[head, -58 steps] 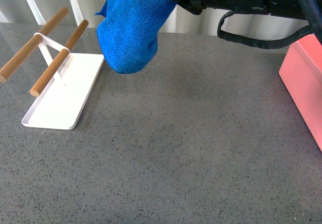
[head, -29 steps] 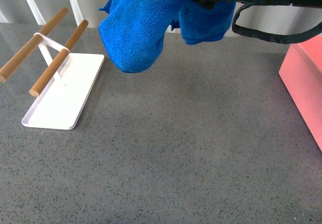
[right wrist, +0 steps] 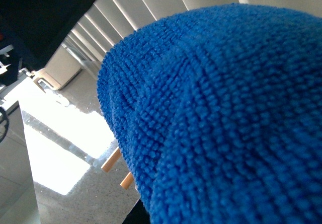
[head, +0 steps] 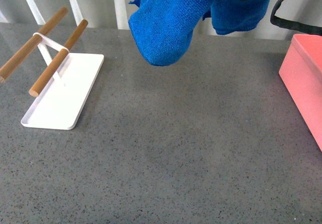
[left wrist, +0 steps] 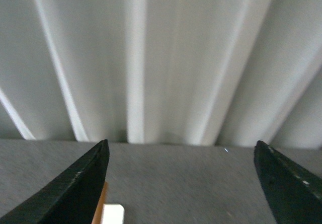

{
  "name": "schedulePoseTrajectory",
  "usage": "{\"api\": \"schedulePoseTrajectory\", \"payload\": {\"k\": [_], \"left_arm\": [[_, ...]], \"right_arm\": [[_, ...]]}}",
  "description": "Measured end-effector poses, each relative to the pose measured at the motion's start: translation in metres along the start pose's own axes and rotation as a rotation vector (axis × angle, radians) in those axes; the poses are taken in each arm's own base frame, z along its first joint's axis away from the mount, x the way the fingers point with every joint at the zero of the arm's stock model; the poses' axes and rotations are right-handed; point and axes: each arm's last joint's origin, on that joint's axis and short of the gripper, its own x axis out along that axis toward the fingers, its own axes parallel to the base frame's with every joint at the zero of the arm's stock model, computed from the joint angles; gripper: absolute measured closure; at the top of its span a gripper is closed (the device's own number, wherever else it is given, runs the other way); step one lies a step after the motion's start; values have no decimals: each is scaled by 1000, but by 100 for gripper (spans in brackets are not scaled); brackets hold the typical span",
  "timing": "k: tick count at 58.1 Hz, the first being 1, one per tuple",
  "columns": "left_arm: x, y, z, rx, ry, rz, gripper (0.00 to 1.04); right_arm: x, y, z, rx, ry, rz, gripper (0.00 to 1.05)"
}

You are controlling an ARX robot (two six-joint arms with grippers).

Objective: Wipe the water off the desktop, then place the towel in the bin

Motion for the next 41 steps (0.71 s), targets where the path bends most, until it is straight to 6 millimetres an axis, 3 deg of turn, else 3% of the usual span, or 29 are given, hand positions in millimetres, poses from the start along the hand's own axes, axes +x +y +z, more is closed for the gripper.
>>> {"api": "schedulePoseTrajectory", "payload": {"k": [20,25,33,41], "left_arm": [[-76,48,-48,28,-15,21,82],[-99,58,-61,33,-8,12,102],[-129,70,-77,37,-5,16,101],[-144,75,-85,37,-6,21,101]], "right_arm": [[-11,-1,-1,-46,31,-83,99],[-15,-2,0,-55,29,-95,99],[-17,-3,1,-62,30,-117,99],[-17,-4,-1,-65,47,-137,99]]}}
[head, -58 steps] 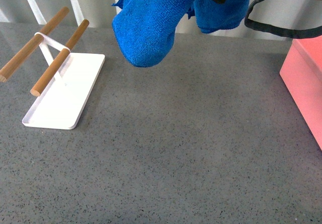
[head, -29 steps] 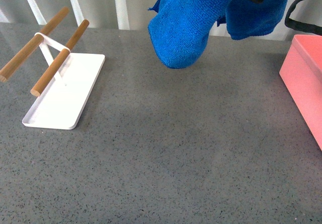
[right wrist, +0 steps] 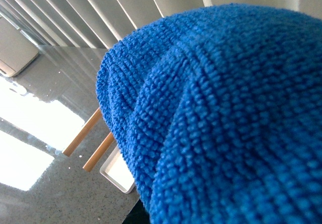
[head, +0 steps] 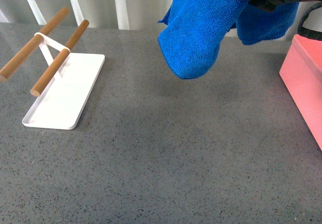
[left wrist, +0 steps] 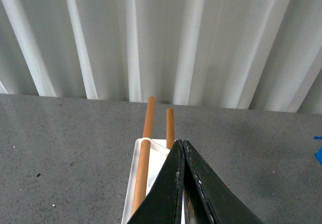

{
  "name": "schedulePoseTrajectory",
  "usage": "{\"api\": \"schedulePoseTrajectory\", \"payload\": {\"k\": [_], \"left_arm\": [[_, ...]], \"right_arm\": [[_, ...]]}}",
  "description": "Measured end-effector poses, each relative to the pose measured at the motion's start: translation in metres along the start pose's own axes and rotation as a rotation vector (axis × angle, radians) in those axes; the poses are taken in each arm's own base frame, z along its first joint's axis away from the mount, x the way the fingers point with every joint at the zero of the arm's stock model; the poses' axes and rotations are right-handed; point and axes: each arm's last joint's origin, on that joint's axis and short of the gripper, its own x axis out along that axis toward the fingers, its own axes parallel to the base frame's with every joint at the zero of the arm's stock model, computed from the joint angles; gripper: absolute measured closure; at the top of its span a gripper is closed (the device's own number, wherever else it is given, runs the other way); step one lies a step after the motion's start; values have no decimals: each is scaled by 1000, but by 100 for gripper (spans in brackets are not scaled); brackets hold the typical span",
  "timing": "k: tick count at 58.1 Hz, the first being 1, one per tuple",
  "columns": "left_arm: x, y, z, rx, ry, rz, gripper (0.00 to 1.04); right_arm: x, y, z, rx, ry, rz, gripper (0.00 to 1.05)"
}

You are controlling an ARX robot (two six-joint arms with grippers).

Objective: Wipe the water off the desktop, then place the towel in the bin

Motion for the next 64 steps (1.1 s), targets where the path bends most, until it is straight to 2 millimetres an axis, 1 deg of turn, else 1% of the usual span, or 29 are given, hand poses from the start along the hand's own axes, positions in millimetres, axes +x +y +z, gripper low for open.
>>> {"api": "schedulePoseTrajectory", "payload": {"k": [7,11,16,29,36,43,64], "left_arm": [[-13,4,-5,0,-3,-2,101],[-20,10,-9,0,-1,-24,101],[-26,14,-11,0,-2,-2,101],[-43,15,-18,0,0,-1,101],[-49,15,-19,0,-1,-2,101],[-55,16,-27,-1,-12,-1,101],[-70,16,-21,0,-28,-2,101]], "right_arm": [[0,0,0,-3,3,-6,99],[0,0,0,-4,4,-9,99],[-1,0,0,-5,7,-11,99],[-1,-1,-2,-10,29,-20,99],[-1,-1,-3,-13,35,-25,99],[-2,-2,-3,-15,36,-28,99],[-2,-3,-4,-22,44,-40,99]]}}
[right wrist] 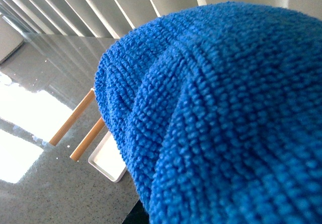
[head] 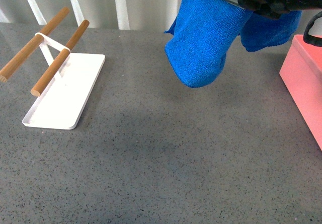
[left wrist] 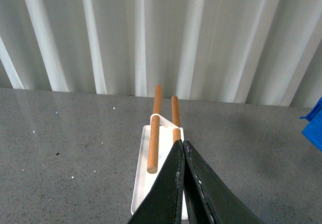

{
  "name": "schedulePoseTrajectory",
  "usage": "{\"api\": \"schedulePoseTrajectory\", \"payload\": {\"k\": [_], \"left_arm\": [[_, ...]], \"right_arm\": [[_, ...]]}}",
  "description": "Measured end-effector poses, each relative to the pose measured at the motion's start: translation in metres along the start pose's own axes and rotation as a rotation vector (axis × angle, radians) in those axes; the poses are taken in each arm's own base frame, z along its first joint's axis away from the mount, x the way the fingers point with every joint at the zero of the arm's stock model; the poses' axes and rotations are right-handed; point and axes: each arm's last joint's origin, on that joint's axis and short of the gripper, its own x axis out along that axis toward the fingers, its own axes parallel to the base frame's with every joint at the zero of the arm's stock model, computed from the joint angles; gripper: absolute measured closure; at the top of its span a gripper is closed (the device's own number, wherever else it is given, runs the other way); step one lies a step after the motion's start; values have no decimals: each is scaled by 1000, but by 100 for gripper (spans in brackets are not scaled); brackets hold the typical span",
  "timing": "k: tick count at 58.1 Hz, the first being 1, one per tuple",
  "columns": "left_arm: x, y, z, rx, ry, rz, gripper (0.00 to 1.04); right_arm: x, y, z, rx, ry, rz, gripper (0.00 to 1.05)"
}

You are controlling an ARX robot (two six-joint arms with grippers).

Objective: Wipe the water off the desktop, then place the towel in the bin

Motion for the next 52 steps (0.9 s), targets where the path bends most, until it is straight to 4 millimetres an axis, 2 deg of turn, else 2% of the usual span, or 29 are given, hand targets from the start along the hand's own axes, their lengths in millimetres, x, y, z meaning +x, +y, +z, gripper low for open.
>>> {"api": "schedulePoseTrajectory", "payload": {"k": [45,52], "left_arm": [[-21,0,1,0,-6,0,101],[-31,0,-2,1,12,0,101]], "right_arm": [[3,-5,-7,-7,18,-37,99],[2,-6,-10,-6,22,-40,99]]}}
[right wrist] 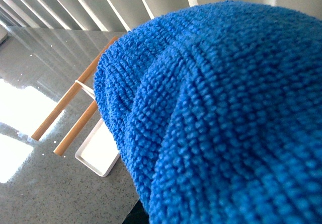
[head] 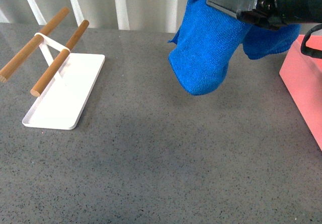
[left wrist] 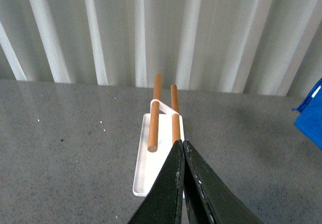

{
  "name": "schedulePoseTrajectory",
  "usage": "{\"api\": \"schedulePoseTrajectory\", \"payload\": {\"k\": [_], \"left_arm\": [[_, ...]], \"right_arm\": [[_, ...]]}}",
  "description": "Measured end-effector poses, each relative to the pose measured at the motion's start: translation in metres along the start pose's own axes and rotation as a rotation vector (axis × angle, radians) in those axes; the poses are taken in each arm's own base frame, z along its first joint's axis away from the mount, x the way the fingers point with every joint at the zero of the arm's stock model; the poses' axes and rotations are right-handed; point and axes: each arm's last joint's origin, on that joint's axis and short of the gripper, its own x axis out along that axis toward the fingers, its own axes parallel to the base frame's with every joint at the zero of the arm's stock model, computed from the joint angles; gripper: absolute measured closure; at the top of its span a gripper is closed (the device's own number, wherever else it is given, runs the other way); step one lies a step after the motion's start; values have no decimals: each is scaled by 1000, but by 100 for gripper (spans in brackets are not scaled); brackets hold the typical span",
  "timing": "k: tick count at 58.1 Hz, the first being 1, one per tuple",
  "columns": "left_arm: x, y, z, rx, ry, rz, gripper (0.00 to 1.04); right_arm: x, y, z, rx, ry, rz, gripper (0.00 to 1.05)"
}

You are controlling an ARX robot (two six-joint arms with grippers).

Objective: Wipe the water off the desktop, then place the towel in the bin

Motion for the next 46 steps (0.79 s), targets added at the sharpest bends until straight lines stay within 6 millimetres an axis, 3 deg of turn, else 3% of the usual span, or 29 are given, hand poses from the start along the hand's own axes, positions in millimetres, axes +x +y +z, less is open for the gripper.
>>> {"api": "schedulePoseTrajectory", "payload": {"k": [11,24,40,46], "left_arm": [[-1,0,1,-1,-12,0,99],[-1,0,1,-1,-12,0,62],[-1,0,1,0,-12,0,15],[-1,0,1,2,-12,0,5]], "right_arm": [[2,-3,-5,4,16,-13,99],[12,-13,-23,-5,123,-99,99],[48,-40,-54,-95,353,-267,99],[63,-53,-73,-166,473,-342,99]]}}
